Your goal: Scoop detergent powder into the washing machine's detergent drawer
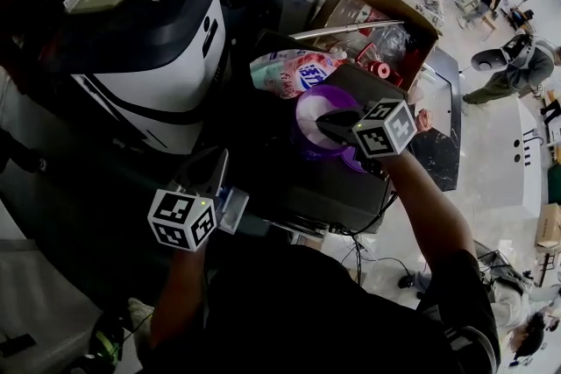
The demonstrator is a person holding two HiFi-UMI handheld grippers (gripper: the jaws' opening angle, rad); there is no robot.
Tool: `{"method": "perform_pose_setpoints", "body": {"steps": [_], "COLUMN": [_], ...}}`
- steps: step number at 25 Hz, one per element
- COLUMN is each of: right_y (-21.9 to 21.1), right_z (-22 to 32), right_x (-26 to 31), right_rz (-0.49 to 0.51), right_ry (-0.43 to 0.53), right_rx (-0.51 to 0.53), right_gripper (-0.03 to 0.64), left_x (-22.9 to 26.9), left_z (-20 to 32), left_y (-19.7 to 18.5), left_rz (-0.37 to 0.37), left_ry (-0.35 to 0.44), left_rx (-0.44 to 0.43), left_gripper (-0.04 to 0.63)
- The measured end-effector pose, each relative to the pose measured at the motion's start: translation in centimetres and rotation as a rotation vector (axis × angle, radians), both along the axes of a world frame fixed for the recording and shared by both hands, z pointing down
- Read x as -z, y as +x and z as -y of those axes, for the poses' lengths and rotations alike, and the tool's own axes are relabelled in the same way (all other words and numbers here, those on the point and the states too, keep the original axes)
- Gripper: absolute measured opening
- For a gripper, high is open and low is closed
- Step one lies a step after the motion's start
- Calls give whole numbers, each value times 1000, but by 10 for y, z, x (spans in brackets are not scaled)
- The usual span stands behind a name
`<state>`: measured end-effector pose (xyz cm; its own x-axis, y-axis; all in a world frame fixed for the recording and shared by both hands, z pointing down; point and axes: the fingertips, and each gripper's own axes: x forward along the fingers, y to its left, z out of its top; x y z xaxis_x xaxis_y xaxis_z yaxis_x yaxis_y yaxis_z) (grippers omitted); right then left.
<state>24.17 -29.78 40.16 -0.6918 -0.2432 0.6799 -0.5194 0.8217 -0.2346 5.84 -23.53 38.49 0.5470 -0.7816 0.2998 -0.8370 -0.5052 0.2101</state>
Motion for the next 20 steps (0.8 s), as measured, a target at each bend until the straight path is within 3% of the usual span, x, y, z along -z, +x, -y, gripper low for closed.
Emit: {"method": "perform_pose_setpoints", "body": {"steps": [6,20], "right_y": [10,39], "right_z": [4,15], "right_x": [9,33], "right_rz": [62,339], "right_ry": [-30,-90], "right_rx": [-58,-263], "right_gripper": [21,21], "left_x": [2,9], "left_z": [1,8], "left_y": [3,7], "left_rz": [-5,0], "left_ry": [0,21], "left_rx": [-3,-1], "left_gripper": [3,3]}}
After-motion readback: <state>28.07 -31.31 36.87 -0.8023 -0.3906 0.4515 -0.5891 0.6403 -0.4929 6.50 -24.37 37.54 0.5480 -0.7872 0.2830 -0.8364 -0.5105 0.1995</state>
